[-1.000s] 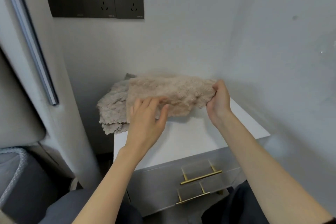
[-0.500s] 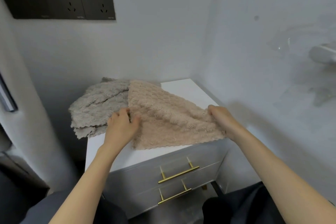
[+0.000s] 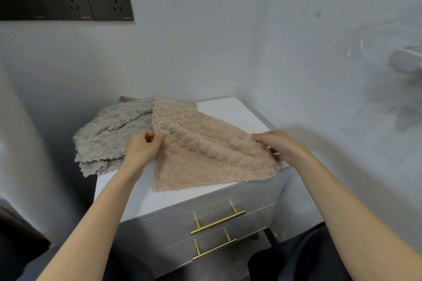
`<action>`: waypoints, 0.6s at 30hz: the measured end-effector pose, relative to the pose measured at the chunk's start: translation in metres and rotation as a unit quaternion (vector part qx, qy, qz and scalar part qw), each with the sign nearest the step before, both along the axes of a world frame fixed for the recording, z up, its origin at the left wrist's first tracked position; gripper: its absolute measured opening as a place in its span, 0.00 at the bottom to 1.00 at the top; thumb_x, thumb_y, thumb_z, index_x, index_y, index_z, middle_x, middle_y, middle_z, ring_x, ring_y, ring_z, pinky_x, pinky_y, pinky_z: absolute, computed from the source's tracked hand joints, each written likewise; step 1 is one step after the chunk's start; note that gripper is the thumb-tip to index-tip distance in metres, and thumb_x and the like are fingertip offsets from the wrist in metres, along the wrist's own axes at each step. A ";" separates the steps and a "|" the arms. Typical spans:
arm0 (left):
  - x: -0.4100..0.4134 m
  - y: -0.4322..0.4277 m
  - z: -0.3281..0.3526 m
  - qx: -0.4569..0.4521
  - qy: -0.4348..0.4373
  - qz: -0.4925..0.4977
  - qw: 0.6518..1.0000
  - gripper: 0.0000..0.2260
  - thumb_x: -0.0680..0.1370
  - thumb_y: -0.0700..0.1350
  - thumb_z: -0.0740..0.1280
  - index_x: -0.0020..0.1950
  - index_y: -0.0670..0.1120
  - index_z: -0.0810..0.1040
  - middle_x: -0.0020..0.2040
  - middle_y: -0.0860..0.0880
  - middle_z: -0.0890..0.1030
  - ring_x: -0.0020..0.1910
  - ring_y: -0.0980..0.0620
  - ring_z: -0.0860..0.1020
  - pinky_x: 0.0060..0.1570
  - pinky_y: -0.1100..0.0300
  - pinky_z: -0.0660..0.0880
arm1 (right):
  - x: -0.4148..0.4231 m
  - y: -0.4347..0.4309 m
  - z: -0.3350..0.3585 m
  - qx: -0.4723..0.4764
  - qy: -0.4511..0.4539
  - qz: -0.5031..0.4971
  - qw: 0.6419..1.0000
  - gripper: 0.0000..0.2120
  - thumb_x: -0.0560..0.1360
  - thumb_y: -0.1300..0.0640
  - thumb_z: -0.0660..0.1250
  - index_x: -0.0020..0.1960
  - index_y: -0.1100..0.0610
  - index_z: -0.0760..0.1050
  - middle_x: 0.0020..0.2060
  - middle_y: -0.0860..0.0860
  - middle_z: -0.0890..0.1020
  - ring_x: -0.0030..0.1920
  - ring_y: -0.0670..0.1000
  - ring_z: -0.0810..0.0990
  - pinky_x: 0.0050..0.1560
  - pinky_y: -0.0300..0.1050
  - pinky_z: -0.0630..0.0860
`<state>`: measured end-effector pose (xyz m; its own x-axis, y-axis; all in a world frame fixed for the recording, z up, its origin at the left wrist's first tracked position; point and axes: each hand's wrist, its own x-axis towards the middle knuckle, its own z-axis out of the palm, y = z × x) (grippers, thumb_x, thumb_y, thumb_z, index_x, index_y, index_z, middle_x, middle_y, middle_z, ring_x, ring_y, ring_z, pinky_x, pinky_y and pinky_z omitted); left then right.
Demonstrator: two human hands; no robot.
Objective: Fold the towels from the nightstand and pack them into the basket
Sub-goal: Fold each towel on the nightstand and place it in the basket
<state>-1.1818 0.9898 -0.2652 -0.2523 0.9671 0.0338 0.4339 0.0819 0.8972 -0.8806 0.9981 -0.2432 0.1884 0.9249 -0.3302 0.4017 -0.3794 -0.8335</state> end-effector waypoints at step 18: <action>-0.021 -0.020 0.035 0.247 -0.133 0.047 0.959 0.03 0.78 0.47 0.67 0.47 0.49 0.79 0.57 0.59 0.78 0.62 0.57 0.75 0.60 0.60 0.71 | 0.004 -0.018 0.024 0.330 0.292 -0.039 0.897 0.08 0.79 0.59 0.64 0.54 0.54 0.80 0.57 0.44 0.81 0.61 0.43 0.76 0.64 0.41 0.70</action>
<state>-1.2024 0.9702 -0.2304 -0.4002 0.8227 0.4037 0.1954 -0.3538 0.9147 -0.8764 0.9805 -0.2192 0.2346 0.9469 0.2199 -0.1823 0.2650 -0.9469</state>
